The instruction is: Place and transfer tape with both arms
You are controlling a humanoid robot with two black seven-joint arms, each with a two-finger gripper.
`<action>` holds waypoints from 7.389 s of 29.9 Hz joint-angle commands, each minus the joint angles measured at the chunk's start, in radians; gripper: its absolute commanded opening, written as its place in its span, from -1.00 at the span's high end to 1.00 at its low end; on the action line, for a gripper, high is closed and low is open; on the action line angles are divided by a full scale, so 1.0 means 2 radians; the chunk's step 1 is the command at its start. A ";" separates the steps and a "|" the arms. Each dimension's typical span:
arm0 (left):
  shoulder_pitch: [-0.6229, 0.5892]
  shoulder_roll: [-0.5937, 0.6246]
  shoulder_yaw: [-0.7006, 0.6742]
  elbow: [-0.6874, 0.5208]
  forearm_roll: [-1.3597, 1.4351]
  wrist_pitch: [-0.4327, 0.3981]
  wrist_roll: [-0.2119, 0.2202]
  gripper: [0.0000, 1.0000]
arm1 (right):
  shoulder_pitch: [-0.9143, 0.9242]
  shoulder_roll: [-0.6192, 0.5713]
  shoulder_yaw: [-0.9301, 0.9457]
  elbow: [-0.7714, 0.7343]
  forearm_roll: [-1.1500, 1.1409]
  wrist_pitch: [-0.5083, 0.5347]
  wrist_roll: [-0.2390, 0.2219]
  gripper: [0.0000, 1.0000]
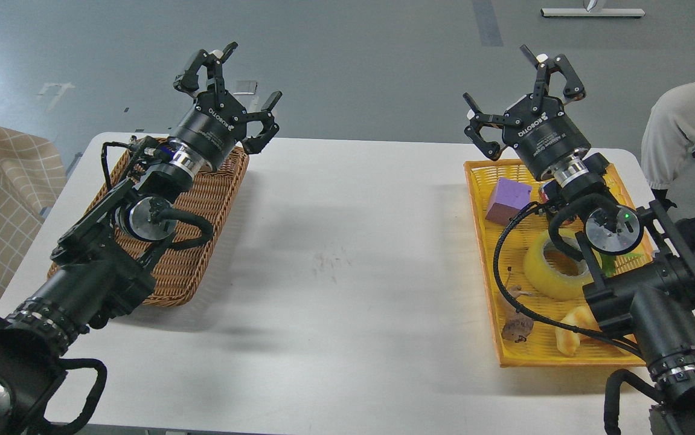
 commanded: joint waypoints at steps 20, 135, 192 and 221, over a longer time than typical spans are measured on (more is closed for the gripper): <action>-0.001 0.000 -0.003 0.000 0.001 0.000 -0.001 -0.96 | 0.001 0.000 -0.005 0.012 -0.001 0.000 0.004 -1.00; -0.005 -0.004 -0.003 -0.016 0.001 0.000 0.000 -0.96 | -0.094 -0.399 -0.308 0.244 -0.638 0.000 0.001 -0.64; -0.003 -0.004 -0.004 -0.016 0.001 0.000 0.000 -0.96 | -0.004 -0.399 -0.318 0.264 -0.628 0.000 0.001 1.00; -0.003 -0.007 -0.003 -0.016 0.001 0.000 0.000 -0.96 | 0.146 -0.137 -0.463 0.108 -0.634 0.000 -0.002 1.00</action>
